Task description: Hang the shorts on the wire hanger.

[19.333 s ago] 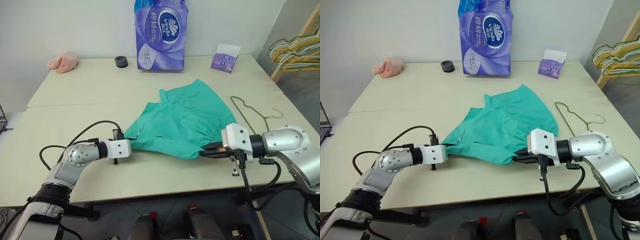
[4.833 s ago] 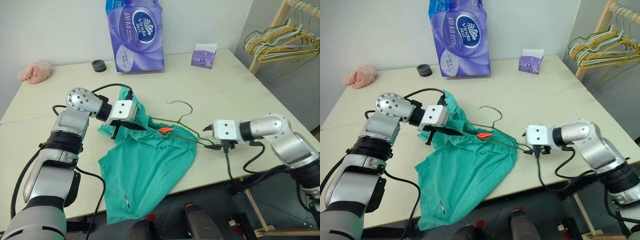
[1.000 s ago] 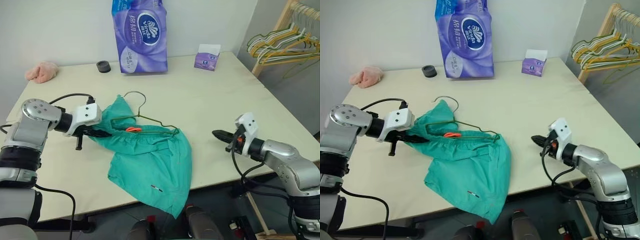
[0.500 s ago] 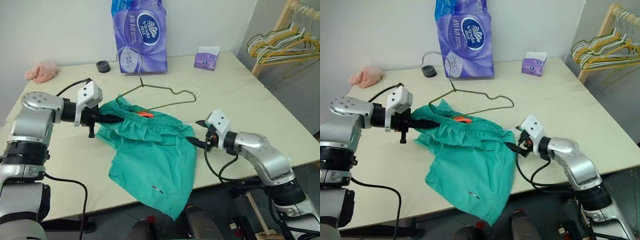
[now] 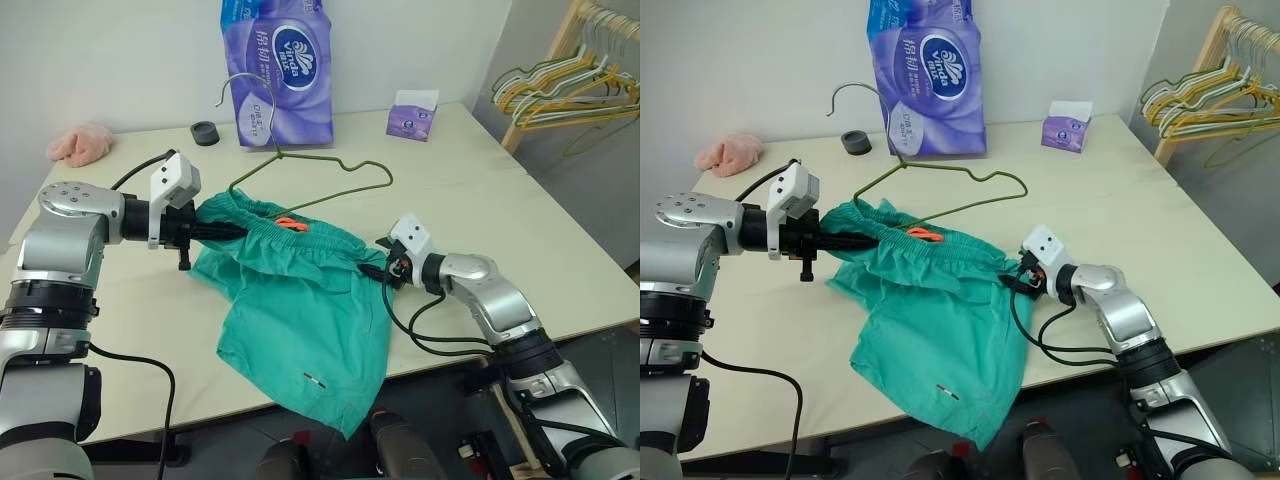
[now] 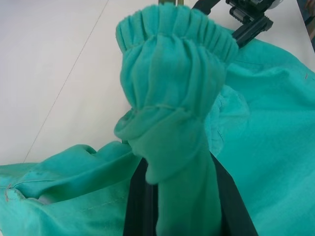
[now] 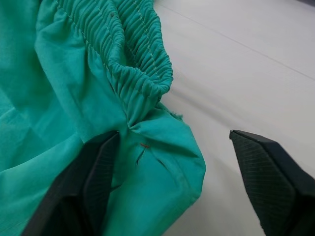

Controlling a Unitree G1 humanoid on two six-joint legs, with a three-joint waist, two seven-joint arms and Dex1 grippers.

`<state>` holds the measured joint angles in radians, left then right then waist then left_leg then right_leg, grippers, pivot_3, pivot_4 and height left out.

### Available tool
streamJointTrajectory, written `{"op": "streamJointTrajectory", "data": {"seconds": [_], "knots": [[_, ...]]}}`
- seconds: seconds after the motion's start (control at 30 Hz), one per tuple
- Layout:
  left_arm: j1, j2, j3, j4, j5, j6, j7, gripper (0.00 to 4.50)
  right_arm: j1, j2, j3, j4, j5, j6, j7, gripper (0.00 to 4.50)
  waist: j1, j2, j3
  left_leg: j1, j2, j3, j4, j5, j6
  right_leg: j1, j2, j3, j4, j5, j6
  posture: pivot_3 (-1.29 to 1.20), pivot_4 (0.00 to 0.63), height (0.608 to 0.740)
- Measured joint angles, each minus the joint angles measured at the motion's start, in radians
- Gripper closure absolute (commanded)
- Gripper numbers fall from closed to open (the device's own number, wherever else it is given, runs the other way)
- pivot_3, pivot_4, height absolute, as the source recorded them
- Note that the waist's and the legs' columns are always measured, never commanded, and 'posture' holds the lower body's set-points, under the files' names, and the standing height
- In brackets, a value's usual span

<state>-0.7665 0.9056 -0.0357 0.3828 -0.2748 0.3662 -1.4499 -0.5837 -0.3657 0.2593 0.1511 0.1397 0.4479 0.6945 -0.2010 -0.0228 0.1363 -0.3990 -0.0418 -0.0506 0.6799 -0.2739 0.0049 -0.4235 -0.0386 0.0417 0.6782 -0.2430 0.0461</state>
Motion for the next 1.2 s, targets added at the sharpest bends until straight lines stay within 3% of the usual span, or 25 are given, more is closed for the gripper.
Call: {"op": "streamJointTrajectory", "data": {"seconds": [0.27,0.57,1.2], "knots": [[0.001,0.000,0.001,0.000,0.000,-0.008,-0.001,4.50,0.001,0.076,-0.016,0.021,-0.001,-0.028,-0.030,4.49,-0.001,0.000,-0.001,0.000,0.000,0.000,0.000,0.000,0.000,0.000,0.000,0.000,0.000,0.000,0.000,-0.20,0.079,0.740],[0.003,0.007,0.007,0.007,-0.003,-0.011,0.001,4.50,0.036,0.138,-0.220,-0.069,0.125,0.079,-0.135,4.49,0.003,0.000,-0.002,0.000,0.000,-0.001,0.000,0.000,0.000,0.000,0.000,0.000,0.000,0.000,0.000,-0.20,0.081,0.740],[0.015,0.066,-0.030,0.006,-0.020,-0.011,-0.143,4.50,0.112,0.056,-0.362,-0.279,0.356,0.368,-0.189,4.49,0.004,0.000,-0.002,0.000,0.000,0.000,0.000,0.000,0.000,0.000,0.000,0.000,0.000,0.000,0.000,-0.22,0.095,0.740]]}}
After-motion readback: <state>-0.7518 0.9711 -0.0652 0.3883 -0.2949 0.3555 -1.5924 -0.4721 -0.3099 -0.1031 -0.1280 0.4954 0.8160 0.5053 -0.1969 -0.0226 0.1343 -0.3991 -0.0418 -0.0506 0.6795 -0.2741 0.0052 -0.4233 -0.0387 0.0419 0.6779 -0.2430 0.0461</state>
